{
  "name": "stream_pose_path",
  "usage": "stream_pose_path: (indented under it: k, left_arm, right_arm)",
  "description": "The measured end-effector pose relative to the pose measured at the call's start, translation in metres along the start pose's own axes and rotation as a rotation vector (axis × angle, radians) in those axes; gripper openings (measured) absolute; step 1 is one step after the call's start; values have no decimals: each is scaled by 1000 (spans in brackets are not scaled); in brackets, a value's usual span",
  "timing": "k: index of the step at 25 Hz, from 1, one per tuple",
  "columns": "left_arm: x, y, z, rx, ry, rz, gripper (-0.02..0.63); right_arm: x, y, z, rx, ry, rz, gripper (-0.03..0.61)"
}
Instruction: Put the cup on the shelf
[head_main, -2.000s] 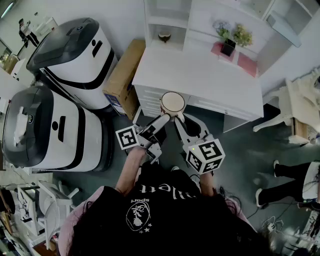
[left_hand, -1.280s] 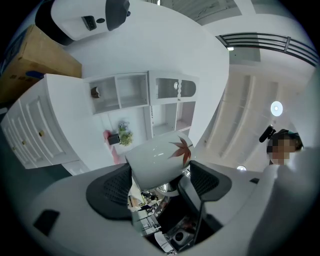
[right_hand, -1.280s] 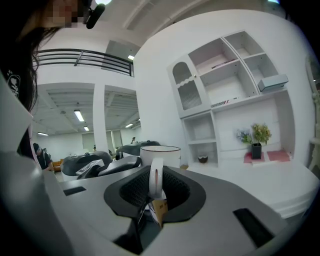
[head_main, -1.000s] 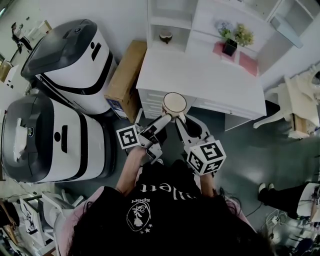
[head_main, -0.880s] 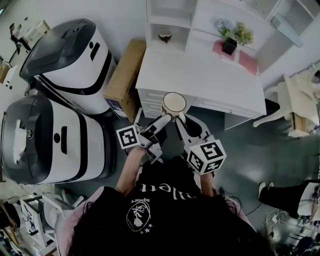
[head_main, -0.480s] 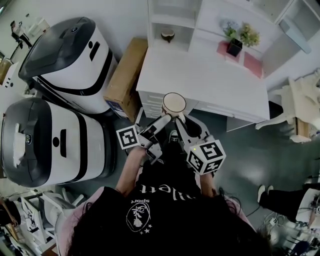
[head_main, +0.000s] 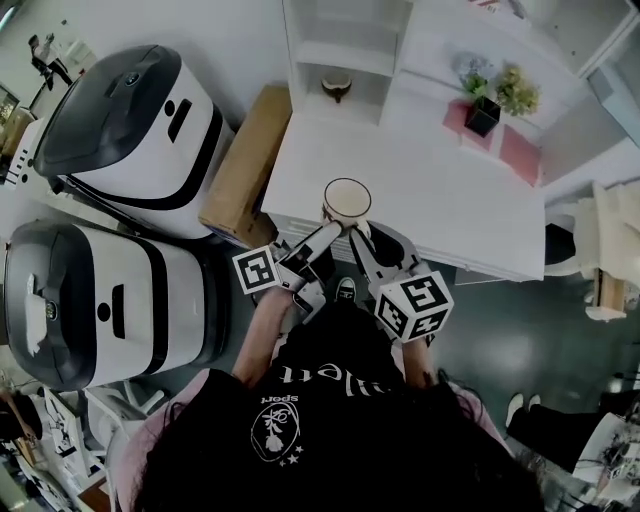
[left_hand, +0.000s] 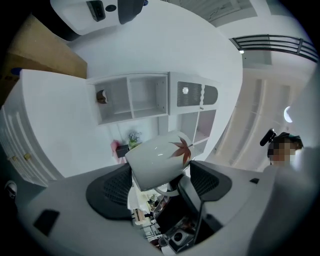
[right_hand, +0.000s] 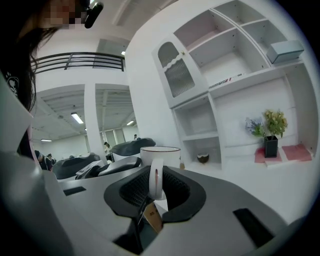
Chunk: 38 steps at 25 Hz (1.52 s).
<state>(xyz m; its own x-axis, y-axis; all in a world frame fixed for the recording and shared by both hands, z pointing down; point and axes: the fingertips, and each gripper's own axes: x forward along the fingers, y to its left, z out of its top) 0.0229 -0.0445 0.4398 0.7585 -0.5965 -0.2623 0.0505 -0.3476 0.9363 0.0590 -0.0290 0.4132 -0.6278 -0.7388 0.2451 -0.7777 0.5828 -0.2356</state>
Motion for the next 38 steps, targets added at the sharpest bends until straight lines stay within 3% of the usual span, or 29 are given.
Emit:
stream_pose_path:
  k: [12,23,30,35,38]
  left_arm:
    - [82,43,36,6,-34,61,359]
    - [105,71,45,-27,-48,106,359]
    - [119,88,57,-47,11,113,357]
    - [132,102,71,100,111,154,359]
    - [135,113,83,106,152,162,359]
  right_arm:
    - [45,-90,22,37,17,74,89]
    - [65,-122,18,76,52,91,89]
    - [81,-140,18,153,39,38,89]
    - [103,-154,21,237,28,-4,89]
    - [118,-163,21,313,9,-31,89]
